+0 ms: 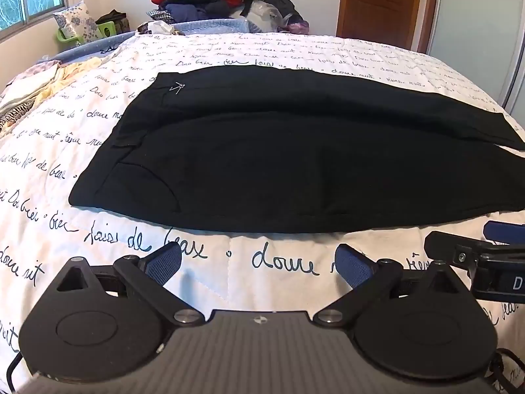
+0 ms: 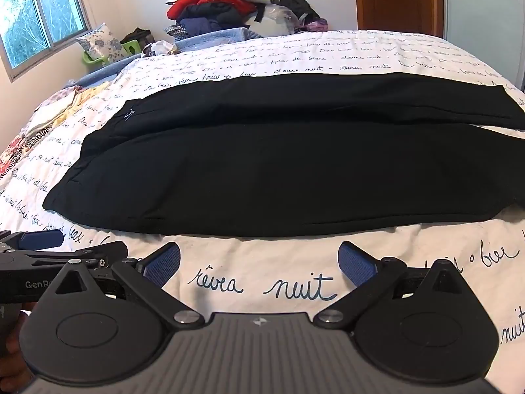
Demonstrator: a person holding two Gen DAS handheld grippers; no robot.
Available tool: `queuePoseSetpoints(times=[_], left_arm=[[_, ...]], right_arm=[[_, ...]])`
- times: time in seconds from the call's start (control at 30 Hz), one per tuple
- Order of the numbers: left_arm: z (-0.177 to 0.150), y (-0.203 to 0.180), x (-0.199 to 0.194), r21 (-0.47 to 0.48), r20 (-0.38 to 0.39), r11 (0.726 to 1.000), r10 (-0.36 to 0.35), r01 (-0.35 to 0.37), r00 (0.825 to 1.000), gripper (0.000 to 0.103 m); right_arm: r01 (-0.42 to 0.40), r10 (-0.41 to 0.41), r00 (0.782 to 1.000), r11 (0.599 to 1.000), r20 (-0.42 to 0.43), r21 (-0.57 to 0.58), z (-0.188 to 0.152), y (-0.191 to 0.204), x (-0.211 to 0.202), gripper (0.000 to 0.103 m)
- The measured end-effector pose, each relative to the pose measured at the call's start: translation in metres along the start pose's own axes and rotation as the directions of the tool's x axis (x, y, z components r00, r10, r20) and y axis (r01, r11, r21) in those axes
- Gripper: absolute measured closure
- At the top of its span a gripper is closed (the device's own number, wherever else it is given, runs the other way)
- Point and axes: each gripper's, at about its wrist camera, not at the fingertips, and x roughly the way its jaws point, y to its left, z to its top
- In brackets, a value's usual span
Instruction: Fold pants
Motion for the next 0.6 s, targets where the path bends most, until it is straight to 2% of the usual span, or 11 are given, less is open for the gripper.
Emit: queuePoseSetpoints(times=[0.6], left_arm=[[-0.0003, 0.0031, 0.0051, -0.006, -0.020, 1.000, -0.006, 0.006, 1.000, 0.003]], right_arm=[[-0.008, 0.008, 1.000, 1.000, 0.000, 0.000, -0.0011, 0.0013, 0.0007, 0.000]])
